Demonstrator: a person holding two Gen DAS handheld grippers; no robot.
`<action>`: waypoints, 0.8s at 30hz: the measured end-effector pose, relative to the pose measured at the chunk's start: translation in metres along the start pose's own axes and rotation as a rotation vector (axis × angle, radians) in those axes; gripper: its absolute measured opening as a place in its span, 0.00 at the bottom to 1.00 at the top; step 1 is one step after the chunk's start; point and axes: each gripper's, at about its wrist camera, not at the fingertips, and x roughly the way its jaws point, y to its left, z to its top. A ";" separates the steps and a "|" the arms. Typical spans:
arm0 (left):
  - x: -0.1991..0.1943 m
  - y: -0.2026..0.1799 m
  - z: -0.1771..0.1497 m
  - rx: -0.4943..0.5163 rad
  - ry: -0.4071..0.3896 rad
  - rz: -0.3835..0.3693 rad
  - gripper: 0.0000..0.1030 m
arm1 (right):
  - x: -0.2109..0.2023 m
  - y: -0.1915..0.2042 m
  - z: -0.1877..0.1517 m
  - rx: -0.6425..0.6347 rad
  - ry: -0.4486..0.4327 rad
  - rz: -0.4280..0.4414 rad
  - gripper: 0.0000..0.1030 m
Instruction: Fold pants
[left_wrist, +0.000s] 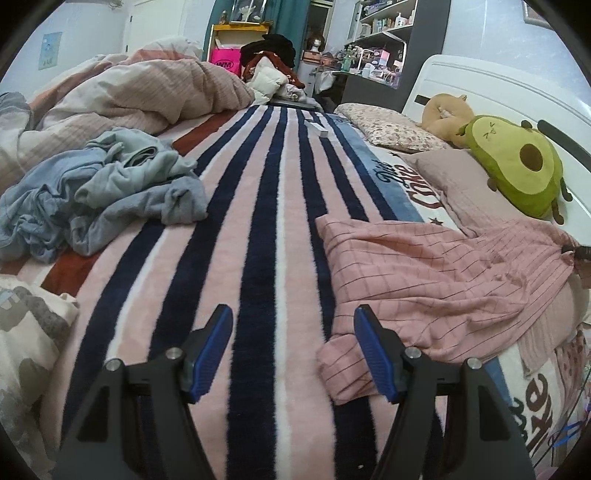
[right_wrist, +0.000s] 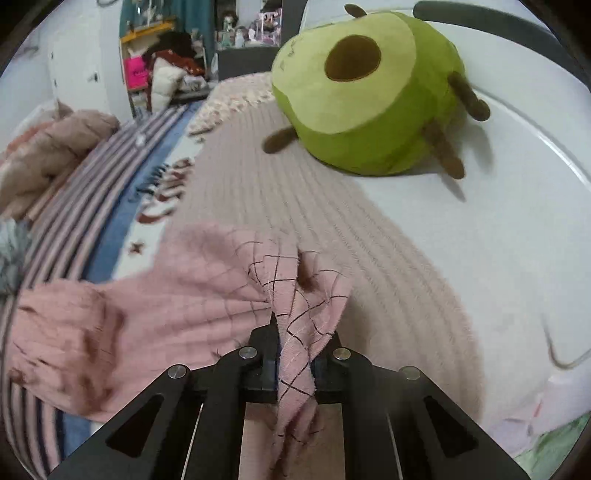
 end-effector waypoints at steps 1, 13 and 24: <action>0.000 -0.002 0.000 0.004 -0.002 -0.005 0.62 | -0.004 0.006 0.002 0.014 -0.011 0.048 0.04; -0.007 0.007 0.000 -0.015 -0.011 -0.021 0.62 | -0.017 0.251 -0.004 -0.280 0.027 0.646 0.04; -0.010 0.011 0.004 -0.029 -0.016 -0.033 0.66 | 0.051 0.336 -0.076 -0.423 0.313 0.803 0.25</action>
